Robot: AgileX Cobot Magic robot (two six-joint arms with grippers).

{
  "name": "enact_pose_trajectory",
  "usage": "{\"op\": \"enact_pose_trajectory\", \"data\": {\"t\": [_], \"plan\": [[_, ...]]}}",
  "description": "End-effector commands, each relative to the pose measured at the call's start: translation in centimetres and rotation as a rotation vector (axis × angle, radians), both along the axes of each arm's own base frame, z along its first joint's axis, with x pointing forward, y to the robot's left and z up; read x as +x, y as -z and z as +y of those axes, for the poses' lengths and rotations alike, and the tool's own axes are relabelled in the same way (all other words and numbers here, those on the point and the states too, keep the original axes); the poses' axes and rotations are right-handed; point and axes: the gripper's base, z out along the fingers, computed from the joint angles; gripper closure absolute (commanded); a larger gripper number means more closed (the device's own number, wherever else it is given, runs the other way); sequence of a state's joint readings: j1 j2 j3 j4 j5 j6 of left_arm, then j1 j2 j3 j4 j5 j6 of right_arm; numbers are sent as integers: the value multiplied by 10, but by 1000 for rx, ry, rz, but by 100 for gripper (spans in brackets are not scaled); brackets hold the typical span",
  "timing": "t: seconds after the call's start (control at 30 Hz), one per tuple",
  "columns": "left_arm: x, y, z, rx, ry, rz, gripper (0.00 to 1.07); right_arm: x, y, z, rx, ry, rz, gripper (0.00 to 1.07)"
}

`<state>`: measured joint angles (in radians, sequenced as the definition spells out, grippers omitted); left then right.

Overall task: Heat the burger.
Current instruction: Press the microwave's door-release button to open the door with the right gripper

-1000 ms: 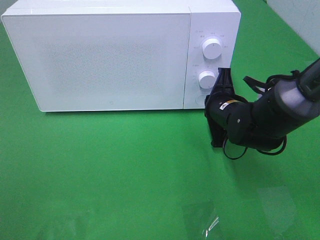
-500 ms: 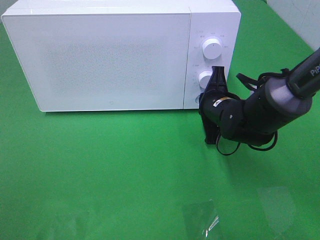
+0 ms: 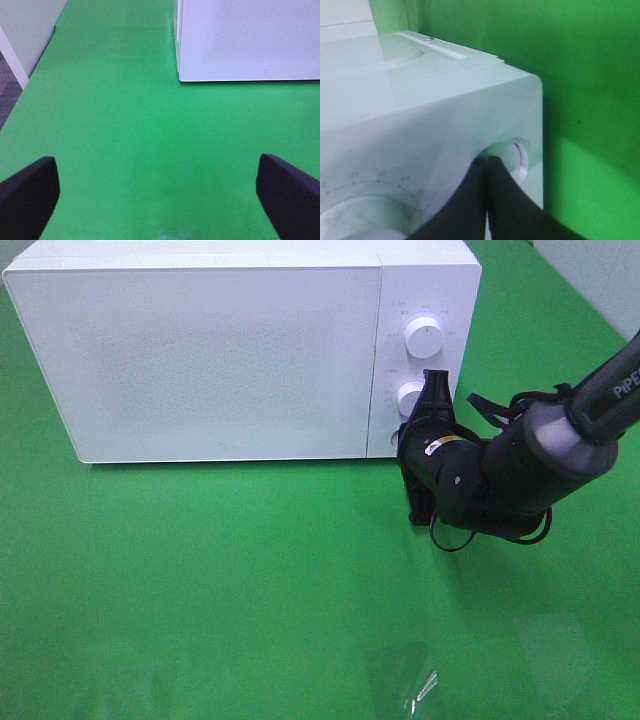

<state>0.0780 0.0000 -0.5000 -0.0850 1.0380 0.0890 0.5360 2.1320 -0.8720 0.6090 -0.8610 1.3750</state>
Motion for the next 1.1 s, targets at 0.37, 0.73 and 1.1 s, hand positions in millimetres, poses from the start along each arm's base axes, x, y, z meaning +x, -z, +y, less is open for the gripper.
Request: {"op": "enact_pose_trajectory", "data": {"t": [0.37, 0.73, 1.1], "plan": [[0, 0, 0, -8, -4, -2, 7, 29, -30, -3, -27, 72, -344, 107], [0, 0, 0, -8, -4, -2, 7, 28, -28, -2, -19, 63, -328, 107], [0, 0, 0, -8, -4, -2, 7, 17, -21, -3, -20, 21, -240, 107]]}}
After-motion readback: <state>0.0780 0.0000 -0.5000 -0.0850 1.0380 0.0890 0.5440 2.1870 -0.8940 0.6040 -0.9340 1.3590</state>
